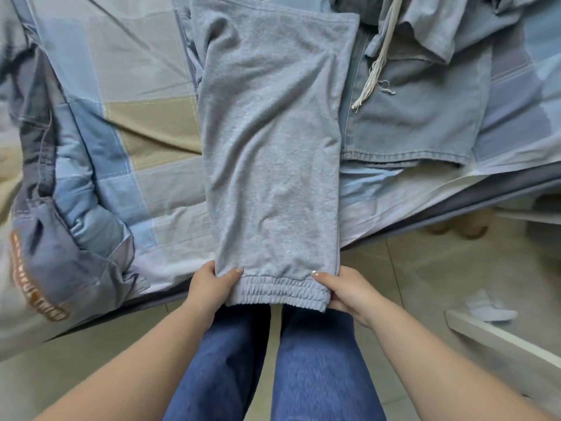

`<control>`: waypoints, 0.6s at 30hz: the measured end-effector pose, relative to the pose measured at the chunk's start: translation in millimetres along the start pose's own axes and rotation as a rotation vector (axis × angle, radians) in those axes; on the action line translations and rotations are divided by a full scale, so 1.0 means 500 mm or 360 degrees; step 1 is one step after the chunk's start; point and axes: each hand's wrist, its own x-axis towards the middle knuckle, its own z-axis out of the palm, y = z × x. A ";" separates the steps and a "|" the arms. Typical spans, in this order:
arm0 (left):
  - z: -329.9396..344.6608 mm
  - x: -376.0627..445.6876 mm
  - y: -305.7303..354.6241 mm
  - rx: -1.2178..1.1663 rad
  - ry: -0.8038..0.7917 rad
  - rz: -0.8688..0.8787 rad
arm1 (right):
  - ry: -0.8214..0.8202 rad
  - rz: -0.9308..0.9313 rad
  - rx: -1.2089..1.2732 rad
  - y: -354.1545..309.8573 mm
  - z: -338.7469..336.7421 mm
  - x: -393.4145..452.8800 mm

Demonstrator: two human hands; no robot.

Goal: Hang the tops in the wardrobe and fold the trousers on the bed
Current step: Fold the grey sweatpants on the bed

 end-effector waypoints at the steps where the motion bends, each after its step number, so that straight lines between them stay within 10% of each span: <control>1: -0.011 0.004 -0.007 -0.0033 -0.0086 -0.0004 | 0.0148 -0.0081 -0.0119 0.006 0.000 0.000; 6: -0.045 0.015 -0.019 -0.0061 -0.0255 0.0048 | 0.0580 -0.0515 -0.0517 0.016 0.025 0.005; 18: -0.090 -0.028 -0.052 -0.0237 -0.0504 0.0008 | 0.0334 -0.0202 0.0055 0.062 0.053 -0.022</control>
